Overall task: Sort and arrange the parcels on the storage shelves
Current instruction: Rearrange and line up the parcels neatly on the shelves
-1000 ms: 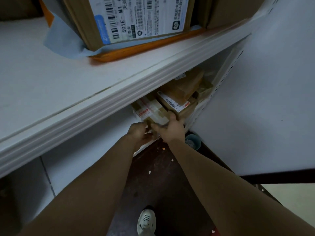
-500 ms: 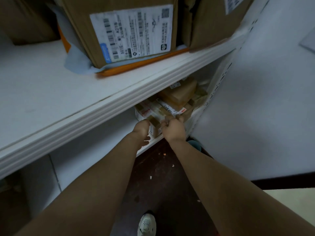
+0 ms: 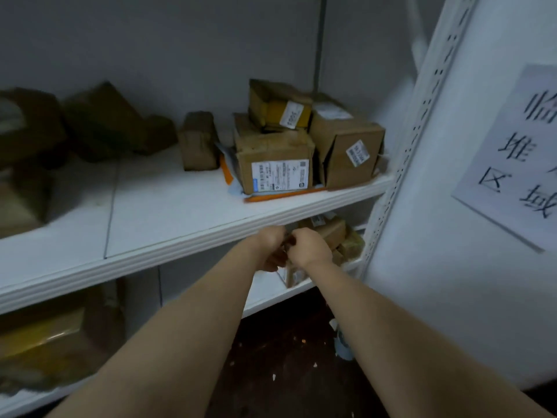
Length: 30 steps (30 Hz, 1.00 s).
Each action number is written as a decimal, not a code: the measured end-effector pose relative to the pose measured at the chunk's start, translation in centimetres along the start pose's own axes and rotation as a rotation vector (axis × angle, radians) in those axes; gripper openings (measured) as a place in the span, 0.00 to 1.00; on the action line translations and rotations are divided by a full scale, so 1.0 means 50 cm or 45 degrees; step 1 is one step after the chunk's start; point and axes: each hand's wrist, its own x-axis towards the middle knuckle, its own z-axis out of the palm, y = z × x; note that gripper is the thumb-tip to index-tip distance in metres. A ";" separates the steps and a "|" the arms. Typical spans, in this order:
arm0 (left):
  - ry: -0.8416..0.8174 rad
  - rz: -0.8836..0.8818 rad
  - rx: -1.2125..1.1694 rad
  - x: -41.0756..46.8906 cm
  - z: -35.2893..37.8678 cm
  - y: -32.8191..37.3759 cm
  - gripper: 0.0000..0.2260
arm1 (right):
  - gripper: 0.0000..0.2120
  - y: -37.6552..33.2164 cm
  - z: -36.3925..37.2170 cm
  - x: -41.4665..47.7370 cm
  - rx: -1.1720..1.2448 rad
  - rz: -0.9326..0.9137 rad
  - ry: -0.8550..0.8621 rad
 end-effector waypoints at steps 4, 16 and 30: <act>0.119 0.070 -0.029 -0.089 -0.076 0.024 0.15 | 0.10 -0.099 -0.048 -0.036 -0.044 -0.177 0.058; 0.477 0.221 0.010 -0.121 -0.326 0.045 0.15 | 0.11 -0.336 -0.046 0.041 -0.045 -0.419 0.125; 0.549 0.222 0.170 0.121 -0.634 0.107 0.10 | 0.18 -0.523 0.038 0.390 -0.067 -0.192 0.217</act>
